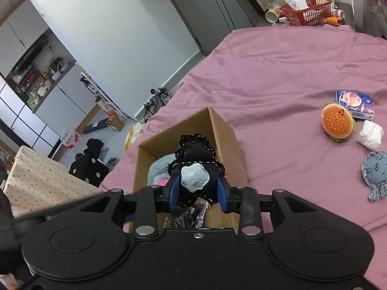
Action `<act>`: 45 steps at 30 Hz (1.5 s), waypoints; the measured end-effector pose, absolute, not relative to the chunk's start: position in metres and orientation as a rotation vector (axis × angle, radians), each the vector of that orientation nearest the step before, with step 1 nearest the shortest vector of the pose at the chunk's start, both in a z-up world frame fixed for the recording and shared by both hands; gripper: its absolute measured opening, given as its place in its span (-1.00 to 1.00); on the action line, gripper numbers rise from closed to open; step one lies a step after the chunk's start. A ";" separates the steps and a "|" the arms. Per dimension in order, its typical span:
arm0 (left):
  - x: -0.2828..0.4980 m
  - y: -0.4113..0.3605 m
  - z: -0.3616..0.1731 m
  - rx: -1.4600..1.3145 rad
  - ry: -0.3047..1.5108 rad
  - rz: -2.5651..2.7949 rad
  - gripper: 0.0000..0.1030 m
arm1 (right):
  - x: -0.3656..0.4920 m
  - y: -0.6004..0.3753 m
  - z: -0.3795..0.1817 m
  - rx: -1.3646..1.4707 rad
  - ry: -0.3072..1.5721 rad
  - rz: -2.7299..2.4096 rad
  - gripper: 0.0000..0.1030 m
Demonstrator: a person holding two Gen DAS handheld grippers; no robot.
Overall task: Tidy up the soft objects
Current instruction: 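Carry the bead bag and black-and-white plush over the box with both tools, then open both tools to drop the bag and plush into the box, then move the left tool toward the blue octopus plush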
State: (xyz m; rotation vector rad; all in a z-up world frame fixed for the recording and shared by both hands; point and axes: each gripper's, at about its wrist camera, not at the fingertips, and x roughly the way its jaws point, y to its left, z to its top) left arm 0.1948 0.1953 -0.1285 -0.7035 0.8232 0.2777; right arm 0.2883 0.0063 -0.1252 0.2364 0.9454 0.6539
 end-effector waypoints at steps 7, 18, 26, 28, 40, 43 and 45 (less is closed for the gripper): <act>0.189 0.194 -0.115 -0.697 0.798 0.302 0.04 | 0.281 0.007 -0.120 0.233 0.951 0.661 0.07; 0.167 0.179 -0.084 -0.650 0.774 0.392 0.51 | 0.268 -0.050 -0.097 0.259 0.926 0.564 0.43; 0.161 0.137 -0.067 -0.545 0.766 0.373 0.75 | 0.265 -0.098 -0.067 0.253 0.837 0.546 0.86; 0.161 0.127 -0.065 -0.533 0.768 0.376 0.83 | 0.265 -0.108 -0.064 0.258 0.829 0.553 0.87; 0.157 0.082 -0.047 -0.498 0.765 0.416 1.00 | 0.268 -0.154 -0.056 0.281 0.819 0.640 1.00; 0.158 0.075 -0.044 -0.511 0.756 0.417 1.00 | 0.269 -0.163 -0.056 0.296 0.817 0.662 1.00; 0.159 0.068 -0.041 -0.496 0.761 0.423 1.00 | 0.270 -0.169 -0.056 0.303 0.821 0.665 1.00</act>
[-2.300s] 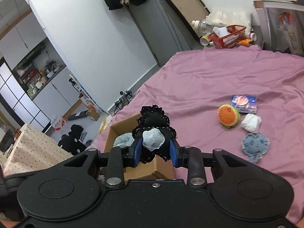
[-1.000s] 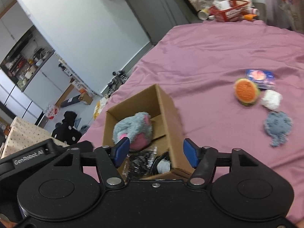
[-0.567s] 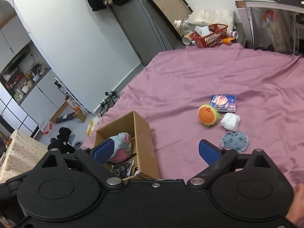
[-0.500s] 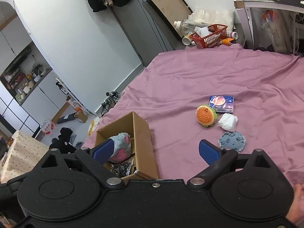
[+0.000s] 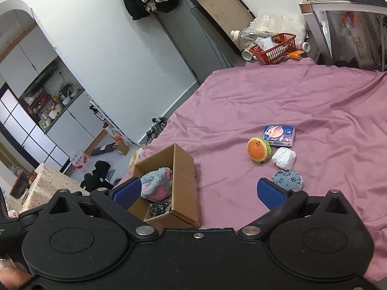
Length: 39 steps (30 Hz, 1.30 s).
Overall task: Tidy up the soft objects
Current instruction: 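Move the left tool toward the blue octopus plush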
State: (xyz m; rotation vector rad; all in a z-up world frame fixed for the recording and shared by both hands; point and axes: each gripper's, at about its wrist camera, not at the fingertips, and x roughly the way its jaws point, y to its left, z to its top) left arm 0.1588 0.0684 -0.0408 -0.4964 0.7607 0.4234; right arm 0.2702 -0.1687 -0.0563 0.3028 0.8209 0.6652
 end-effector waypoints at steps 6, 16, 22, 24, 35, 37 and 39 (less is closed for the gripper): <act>0.164 0.050 -0.034 -0.450 0.780 0.437 0.99 | 0.277 -0.187 -0.058 0.321 0.828 0.651 1.00; 0.174 0.020 -0.027 -0.399 0.804 0.417 0.99 | 0.283 -0.212 -0.060 0.340 0.831 0.625 1.00; 0.182 0.008 -0.030 -0.402 0.787 0.401 0.98 | 0.284 -0.221 -0.067 0.350 0.841 0.641 1.00; 0.186 0.004 -0.031 -0.397 0.766 0.396 0.98 | 0.287 -0.224 -0.071 0.353 0.842 0.640 1.00; 0.219 -0.002 -0.056 -0.435 0.764 0.367 0.88 | 0.323 -0.245 -0.115 0.495 0.933 0.480 0.99; 0.228 -0.003 -0.062 -0.442 0.768 0.346 0.85 | 0.326 -0.247 -0.122 0.520 0.944 0.461 0.98; 0.236 -0.006 -0.069 -0.454 0.779 0.331 0.82 | 0.331 -0.250 -0.127 0.536 0.953 0.448 0.97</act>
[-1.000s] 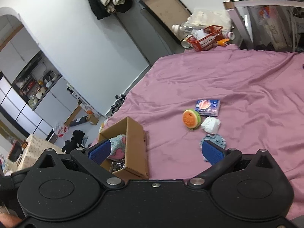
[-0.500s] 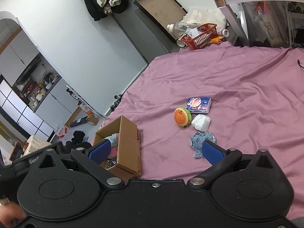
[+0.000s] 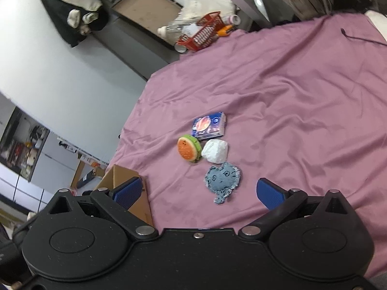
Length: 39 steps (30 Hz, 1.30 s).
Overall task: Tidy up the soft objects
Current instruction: 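Move the left tool toward the blue octopus plush, then grasp the white plush with the left tool while the right tool grasps the octopus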
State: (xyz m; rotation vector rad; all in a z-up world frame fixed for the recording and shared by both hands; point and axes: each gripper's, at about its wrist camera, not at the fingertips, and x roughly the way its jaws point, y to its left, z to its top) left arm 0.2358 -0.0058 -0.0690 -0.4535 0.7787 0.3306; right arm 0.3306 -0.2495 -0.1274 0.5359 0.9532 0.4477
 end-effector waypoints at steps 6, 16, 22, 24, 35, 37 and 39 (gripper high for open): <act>0.262 -0.013 -0.099 -0.487 0.830 0.273 0.58 | 0.344 -0.251 -0.146 0.568 1.002 0.412 0.70; 0.300 -0.012 -0.141 -0.558 0.896 0.202 0.28 | 0.367 -0.238 -0.175 0.595 1.098 0.375 0.34; 0.323 -0.002 -0.157 -0.604 0.924 0.167 0.27 | 0.378 -0.227 -0.194 0.594 1.161 0.332 0.13; 0.331 0.000 -0.164 -0.626 0.941 0.164 0.27 | 0.383 -0.225 -0.200 0.601 1.177 0.319 0.12; 0.375 0.005 -0.198 -0.714 1.031 0.081 0.22 | 0.412 -0.190 -0.236 0.559 1.279 0.261 0.11; 0.384 0.005 -0.202 -0.735 1.056 0.057 0.22 | 0.415 -0.185 -0.240 0.531 1.284 0.250 -0.07; 0.393 0.005 -0.206 -0.755 1.065 0.021 0.22 | 0.416 -0.185 -0.242 0.533 1.268 0.251 -0.29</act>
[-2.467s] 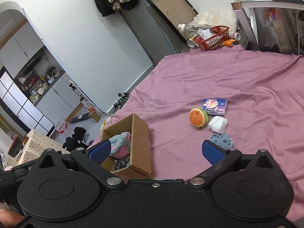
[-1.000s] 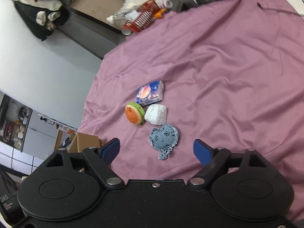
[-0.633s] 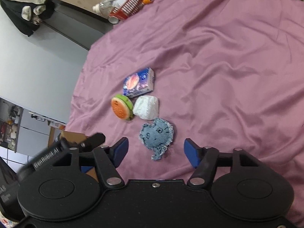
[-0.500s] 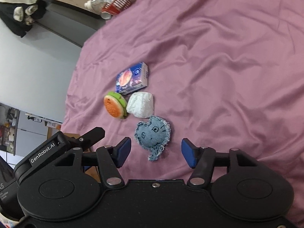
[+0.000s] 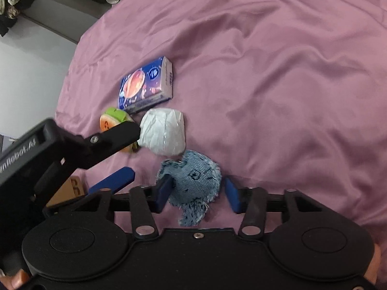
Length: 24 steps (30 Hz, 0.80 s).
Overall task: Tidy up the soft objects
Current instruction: 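Grasp the white plush with the left tool while the right tool grasps the octopus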
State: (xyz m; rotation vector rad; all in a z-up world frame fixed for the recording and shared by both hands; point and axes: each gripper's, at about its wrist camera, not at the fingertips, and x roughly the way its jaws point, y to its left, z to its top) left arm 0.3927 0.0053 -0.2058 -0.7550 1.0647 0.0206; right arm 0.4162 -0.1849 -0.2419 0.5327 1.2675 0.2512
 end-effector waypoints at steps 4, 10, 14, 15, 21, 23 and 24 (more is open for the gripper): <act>0.409 -0.003 -0.210 -0.732 1.086 -0.027 0.22 | 0.417 -0.186 -0.241 0.529 1.242 0.253 -0.48; 0.421 -0.020 -0.222 -0.698 1.118 -0.050 0.22 | 0.415 -0.192 -0.239 0.526 1.219 0.254 -0.55; 0.420 -0.028 -0.229 -0.673 1.079 -0.023 0.01 | 0.414 -0.196 -0.236 0.528 1.205 0.249 -0.64; 0.418 -0.029 -0.229 -0.664 1.064 -0.005 -0.13 | 0.413 -0.196 -0.234 0.527 1.202 0.251 -0.64; 0.401 -0.028 -0.220 -0.641 1.026 0.027 -0.22 | 0.405 -0.194 -0.219 0.511 1.163 0.302 -0.80; 0.391 -0.026 -0.214 -0.645 1.009 0.035 -0.22 | 0.402 -0.195 -0.214 0.503 1.145 0.313 -0.81; 0.387 -0.025 -0.210 -0.644 0.995 0.042 -0.22 | 0.400 -0.195 -0.212 0.500 1.139 0.319 -0.82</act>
